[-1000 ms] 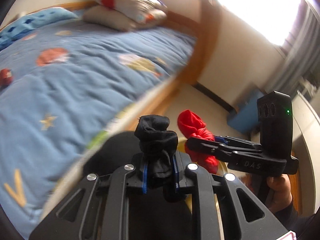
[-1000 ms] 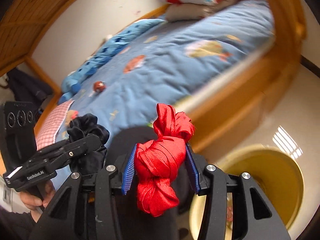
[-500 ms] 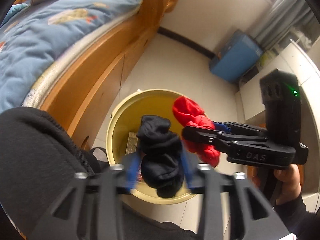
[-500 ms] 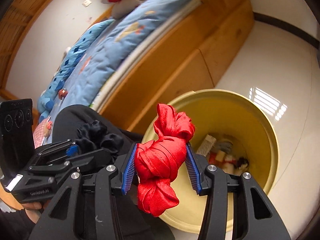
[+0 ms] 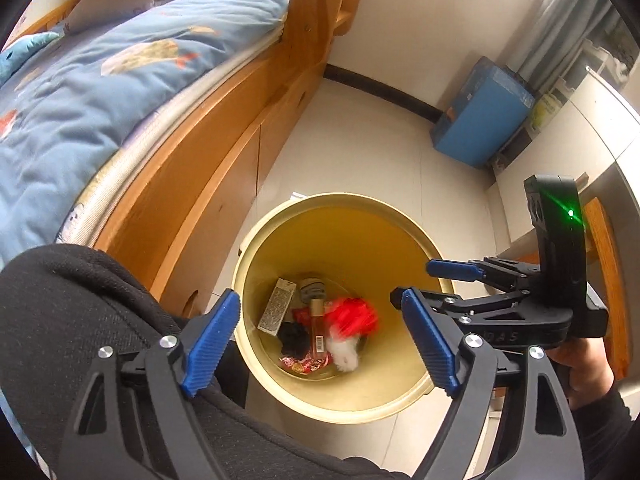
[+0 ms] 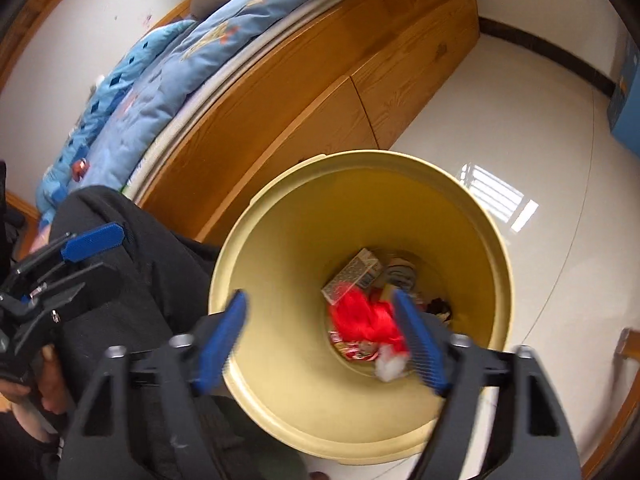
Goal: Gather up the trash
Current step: 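Move both tools back toward the items on the quilt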
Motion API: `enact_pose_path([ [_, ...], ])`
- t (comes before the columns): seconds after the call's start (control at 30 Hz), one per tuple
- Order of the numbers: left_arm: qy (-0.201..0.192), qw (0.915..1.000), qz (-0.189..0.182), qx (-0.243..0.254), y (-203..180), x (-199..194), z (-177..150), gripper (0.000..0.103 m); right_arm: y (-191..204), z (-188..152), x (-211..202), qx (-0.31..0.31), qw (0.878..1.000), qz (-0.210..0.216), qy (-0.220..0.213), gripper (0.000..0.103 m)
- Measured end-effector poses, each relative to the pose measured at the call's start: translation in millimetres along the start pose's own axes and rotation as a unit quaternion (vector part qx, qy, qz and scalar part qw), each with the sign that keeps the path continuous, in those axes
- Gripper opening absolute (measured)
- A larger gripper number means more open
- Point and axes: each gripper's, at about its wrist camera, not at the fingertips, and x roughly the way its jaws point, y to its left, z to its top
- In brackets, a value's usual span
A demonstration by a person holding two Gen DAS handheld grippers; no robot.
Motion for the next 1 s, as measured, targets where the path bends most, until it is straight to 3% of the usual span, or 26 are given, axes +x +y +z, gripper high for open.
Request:
enact_pose_path([
  [0.4, -0.011, 0.9999, -0.010, -0.003, 1, -5, -1, 0.084, 7, 2, -2, -0.006, 1.000, -0.004, 0.002, 0.077],
  [0.57, -0.056, 0.9978, -0.003, -0.034, 17, -32, 2, 0.084, 23, 10, -15, -0.014, 0.999, 0.022, -0.031, 0.077],
  [0.67, -0.093, 0.9938, 0.020, -0.058, 37, -59, 2, 0.086, 46, 22, -24, -0.041, 0.997, 0.038, -0.058, 0.079],
  [0.83, -0.152, 0.9781, 0.097, -0.104, 84, -113, -11, 0.092, 107, 44, -30, -0.108, 0.986, 0.087, -0.095, 0.087],
  [0.97, -0.181, 0.9554, 0.160, -0.170, 135, -159, -33, 0.095, 179, 63, -24, -0.179, 0.967, 0.143, -0.109, 0.092],
  [1.0, -0.188, 0.9456, 0.184, -0.192, 151, -173, -41, 0.095, 195, 66, -22, -0.191, 0.963, 0.157, -0.110, 0.094],
])
